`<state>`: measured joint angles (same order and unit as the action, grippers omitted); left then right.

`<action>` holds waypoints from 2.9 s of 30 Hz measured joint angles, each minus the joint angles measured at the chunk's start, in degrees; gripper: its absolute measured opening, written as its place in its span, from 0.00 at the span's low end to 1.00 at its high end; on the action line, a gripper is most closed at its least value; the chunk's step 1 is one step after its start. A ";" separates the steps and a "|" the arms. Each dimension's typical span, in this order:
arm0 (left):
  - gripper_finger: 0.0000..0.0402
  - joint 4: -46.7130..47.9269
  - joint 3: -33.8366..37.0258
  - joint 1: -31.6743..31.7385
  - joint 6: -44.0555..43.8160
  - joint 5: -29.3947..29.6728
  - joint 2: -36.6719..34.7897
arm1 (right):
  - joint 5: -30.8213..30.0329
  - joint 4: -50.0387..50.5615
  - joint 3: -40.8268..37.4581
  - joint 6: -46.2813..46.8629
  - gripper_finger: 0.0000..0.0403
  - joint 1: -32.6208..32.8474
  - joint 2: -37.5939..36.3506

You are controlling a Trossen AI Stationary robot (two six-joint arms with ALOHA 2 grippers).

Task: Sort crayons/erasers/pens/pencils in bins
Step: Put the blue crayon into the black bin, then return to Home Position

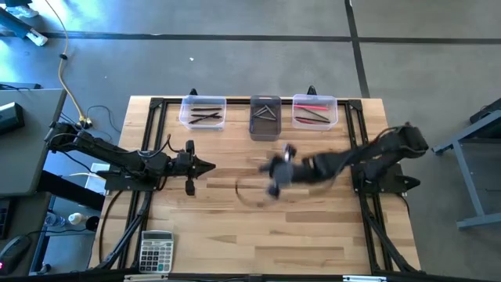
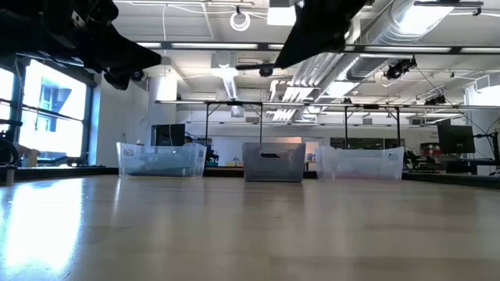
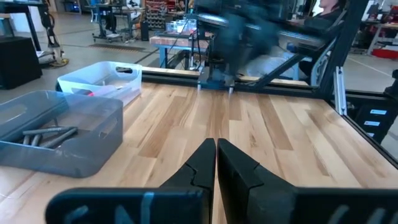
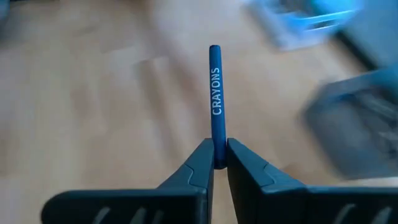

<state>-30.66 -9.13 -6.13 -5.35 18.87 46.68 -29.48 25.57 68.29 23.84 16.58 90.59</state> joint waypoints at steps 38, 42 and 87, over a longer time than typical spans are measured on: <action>0.02 1.21 0.00 0.00 2.48 4.96 -0.01 | 25.30 18.31 25.08 -32.56 0.06 -47.90 29.21; 0.02 1.05 0.00 0.00 2.50 6.21 0.00 | 26.71 18.04 25.55 -33.88 0.06 -48.39 29.38; 0.00 14.32 7.59 18.09 5.50 -16.94 -33.41 | 18.91 -50.68 -53.83 -32.69 0.00 -22.24 -52.75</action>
<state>-16.34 -1.54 11.96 0.14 1.94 13.26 -10.57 -25.11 14.47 -8.84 -5.66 37.83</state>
